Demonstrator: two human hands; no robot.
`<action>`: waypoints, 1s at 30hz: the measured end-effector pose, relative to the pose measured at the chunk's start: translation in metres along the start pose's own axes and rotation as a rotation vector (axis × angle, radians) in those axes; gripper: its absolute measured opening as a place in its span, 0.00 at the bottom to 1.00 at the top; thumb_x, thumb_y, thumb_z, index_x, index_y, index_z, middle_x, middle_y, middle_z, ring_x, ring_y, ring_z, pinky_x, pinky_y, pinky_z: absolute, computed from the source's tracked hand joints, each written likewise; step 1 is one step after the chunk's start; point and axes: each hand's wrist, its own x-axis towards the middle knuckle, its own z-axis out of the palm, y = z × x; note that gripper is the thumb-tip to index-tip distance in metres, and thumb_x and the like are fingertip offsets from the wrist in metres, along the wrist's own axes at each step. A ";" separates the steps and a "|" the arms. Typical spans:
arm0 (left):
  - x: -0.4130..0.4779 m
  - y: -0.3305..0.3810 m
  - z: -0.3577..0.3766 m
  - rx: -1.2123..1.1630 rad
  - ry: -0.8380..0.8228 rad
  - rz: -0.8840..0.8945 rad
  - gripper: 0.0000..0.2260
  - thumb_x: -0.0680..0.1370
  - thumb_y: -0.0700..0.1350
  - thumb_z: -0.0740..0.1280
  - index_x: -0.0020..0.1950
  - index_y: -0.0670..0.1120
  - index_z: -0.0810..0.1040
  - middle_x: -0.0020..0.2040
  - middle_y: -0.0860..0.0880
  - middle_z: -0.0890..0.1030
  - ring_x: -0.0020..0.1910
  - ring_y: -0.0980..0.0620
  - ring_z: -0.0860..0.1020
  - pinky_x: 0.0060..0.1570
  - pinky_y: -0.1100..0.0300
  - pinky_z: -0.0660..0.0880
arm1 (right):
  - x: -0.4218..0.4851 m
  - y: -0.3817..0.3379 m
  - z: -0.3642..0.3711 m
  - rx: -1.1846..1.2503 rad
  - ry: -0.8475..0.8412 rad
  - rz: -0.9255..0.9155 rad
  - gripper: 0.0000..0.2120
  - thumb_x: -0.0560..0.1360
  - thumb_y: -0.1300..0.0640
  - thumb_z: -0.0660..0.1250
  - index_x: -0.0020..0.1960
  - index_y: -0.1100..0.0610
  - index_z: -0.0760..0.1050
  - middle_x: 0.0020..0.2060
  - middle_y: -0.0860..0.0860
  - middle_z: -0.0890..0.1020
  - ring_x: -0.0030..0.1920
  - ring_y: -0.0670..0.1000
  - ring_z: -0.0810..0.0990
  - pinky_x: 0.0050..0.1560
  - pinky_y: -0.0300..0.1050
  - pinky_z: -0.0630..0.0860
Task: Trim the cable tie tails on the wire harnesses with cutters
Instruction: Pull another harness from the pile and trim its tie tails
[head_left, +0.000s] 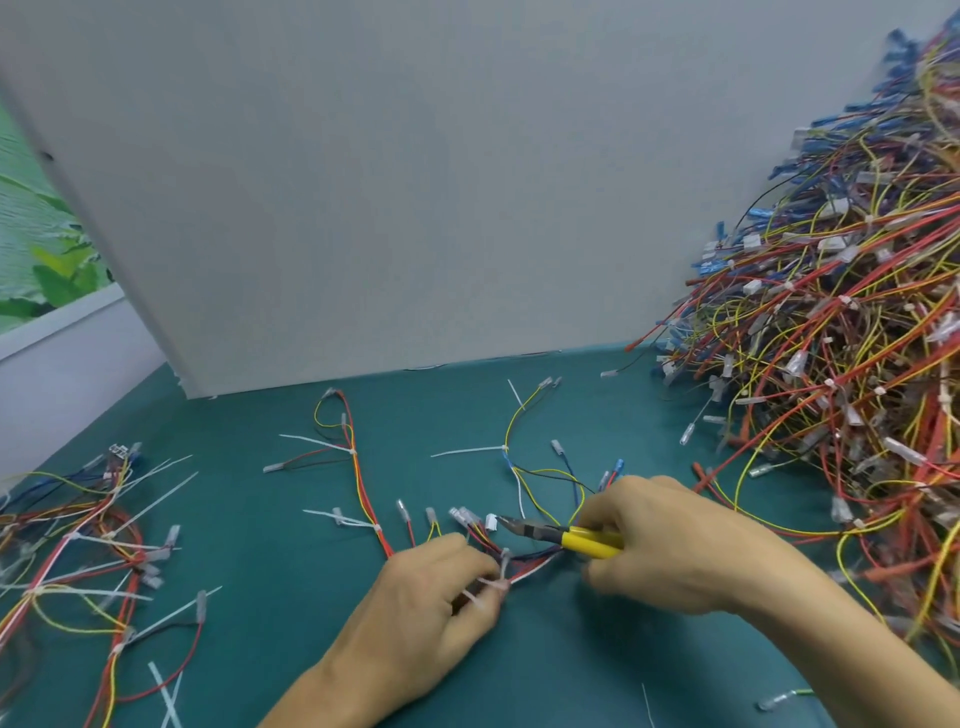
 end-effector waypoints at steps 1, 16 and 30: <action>0.001 0.001 0.001 -0.033 0.012 -0.063 0.08 0.74 0.50 0.65 0.39 0.47 0.79 0.33 0.59 0.69 0.31 0.64 0.67 0.35 0.75 0.64 | 0.000 0.000 -0.001 -0.003 0.004 -0.005 0.11 0.69 0.48 0.64 0.46 0.54 0.76 0.35 0.52 0.76 0.38 0.53 0.73 0.32 0.45 0.68; 0.011 -0.013 -0.010 -0.365 -0.049 -0.385 0.08 0.76 0.43 0.69 0.37 0.51 0.78 0.28 0.53 0.60 0.30 0.57 0.60 0.32 0.64 0.60 | -0.002 0.009 -0.010 -0.324 -0.072 -0.117 0.07 0.67 0.52 0.62 0.38 0.55 0.67 0.36 0.51 0.74 0.41 0.55 0.76 0.40 0.50 0.74; 0.011 -0.015 -0.011 -0.387 -0.063 -0.388 0.06 0.77 0.42 0.68 0.40 0.44 0.78 0.28 0.54 0.60 0.29 0.56 0.59 0.32 0.63 0.59 | 0.003 0.000 0.001 -0.360 0.000 -0.231 0.12 0.71 0.54 0.62 0.52 0.44 0.74 0.42 0.43 0.66 0.52 0.54 0.75 0.48 0.49 0.74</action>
